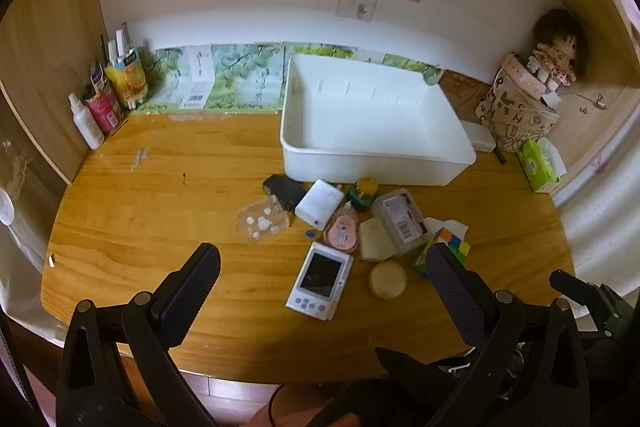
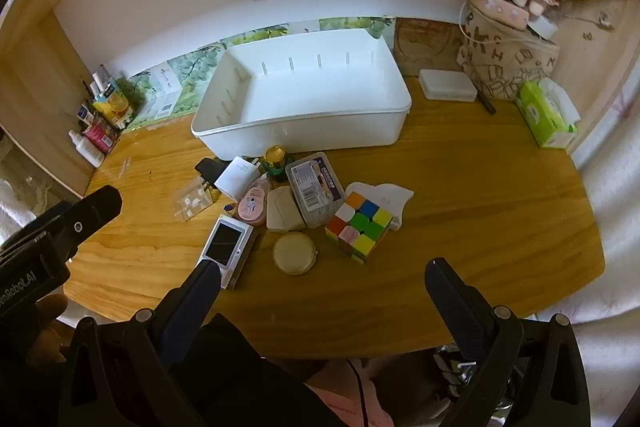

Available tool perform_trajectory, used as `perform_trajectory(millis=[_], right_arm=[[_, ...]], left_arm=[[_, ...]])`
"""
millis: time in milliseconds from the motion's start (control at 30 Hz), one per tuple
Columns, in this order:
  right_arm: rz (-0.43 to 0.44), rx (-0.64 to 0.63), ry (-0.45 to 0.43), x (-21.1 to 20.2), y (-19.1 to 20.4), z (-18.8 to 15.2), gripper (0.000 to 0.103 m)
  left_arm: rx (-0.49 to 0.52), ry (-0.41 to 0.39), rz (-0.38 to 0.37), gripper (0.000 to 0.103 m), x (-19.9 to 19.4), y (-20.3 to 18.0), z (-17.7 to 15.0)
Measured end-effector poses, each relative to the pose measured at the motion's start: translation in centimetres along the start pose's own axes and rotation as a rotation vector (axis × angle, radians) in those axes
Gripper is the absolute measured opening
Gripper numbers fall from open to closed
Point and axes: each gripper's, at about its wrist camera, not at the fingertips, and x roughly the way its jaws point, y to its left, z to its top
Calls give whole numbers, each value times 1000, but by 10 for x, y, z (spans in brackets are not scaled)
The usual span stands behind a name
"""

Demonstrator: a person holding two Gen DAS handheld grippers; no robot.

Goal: Organize rigid objects
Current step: 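Move the right gripper toward the Rubik's cube on the desk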

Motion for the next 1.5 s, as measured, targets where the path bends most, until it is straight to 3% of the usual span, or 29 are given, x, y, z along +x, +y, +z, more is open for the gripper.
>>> perform_trajectory(millis=[467,833,1000,1300,1500], right_arm=[[15,154,44,13,7,-12,102],[42,323,120,26,-16,-23,97],[81,419,134,31,-35,-25,97],[169,513,200,61,-61,-10,94],[199,546,285,95,-77,6,94]], left_arm=[[10,44,-38,102,12,32,1],[149,202,-93,102,42,15,-5],[219,283,-66,102,62,4,-10],[213,442,-19,102,102,-3,-13],[189,573,57,102,142,-9,-12]])
